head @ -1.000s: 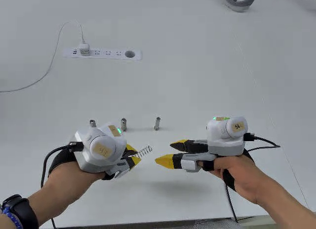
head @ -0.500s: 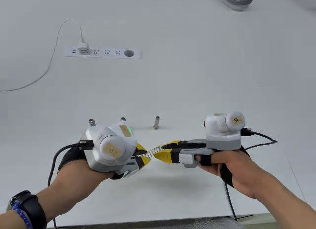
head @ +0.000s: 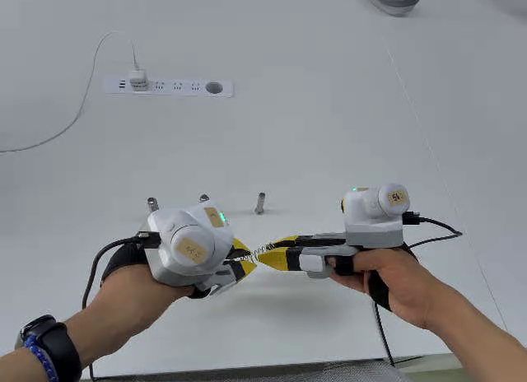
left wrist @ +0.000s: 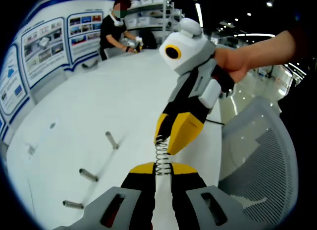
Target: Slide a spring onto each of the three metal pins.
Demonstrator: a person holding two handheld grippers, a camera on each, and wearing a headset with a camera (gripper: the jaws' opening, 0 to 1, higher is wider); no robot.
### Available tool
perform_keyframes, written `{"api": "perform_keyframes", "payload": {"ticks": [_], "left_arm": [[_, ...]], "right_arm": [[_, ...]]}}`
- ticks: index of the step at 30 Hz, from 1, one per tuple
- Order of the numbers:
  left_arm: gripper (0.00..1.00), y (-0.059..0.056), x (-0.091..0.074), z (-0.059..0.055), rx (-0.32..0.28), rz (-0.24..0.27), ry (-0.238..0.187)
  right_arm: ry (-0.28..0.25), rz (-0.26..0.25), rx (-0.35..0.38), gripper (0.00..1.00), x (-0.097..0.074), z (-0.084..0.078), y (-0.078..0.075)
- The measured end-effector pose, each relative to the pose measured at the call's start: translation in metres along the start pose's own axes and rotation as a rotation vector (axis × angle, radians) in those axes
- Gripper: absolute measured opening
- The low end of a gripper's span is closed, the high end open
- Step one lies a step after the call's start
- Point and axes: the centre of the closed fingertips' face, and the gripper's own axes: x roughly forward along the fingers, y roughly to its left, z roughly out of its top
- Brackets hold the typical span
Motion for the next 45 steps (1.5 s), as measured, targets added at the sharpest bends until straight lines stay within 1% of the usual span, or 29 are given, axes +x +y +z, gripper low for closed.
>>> {"api": "perform_keyframes", "payload": {"ticks": [12,17,20,27,30,33,37,41,45], "left_arm": [[0.1,0.0,0.003,0.0,0.005,-0.001,0.001],[0.1,0.001,0.005,0.002,0.002,-0.001,-0.006],[0.1,0.001,0.005,0.005,0.0,-0.003,-0.017],[0.1,0.002,0.006,0.01,-0.014,-0.013,-0.042],[0.1,0.003,0.006,0.013,-0.015,-0.016,-0.051],[0.1,0.002,0.005,0.017,-0.014,-0.023,-0.067],[0.1,0.003,0.003,0.02,-0.006,-0.026,-0.077],[0.1,0.004,0.002,0.023,-0.002,-0.026,-0.088],[0.1,0.002,0.0,0.028,0.003,-0.03,-0.102]], "right_arm": [[0.007,0.004,-0.013,0.21,-0.003,0.004,0.002],[0.017,0.01,-0.033,0.2,-0.004,0.01,0.004],[0.033,0.012,-0.056,0.2,-0.003,0.013,0.006],[0.083,0.014,-0.126,0.18,-0.002,0.017,0.01],[0.127,0.012,-0.175,0.18,-0.003,0.016,0.011],[0.17,0.025,-0.216,0.18,-0.003,0.016,0.012],[0.206,0.042,-0.255,0.17,-0.005,0.018,0.013],[0.264,0.055,-0.31,0.16,-0.006,0.018,0.012],[0.28,0.07,-0.327,0.16,-0.006,0.021,0.015]]}}
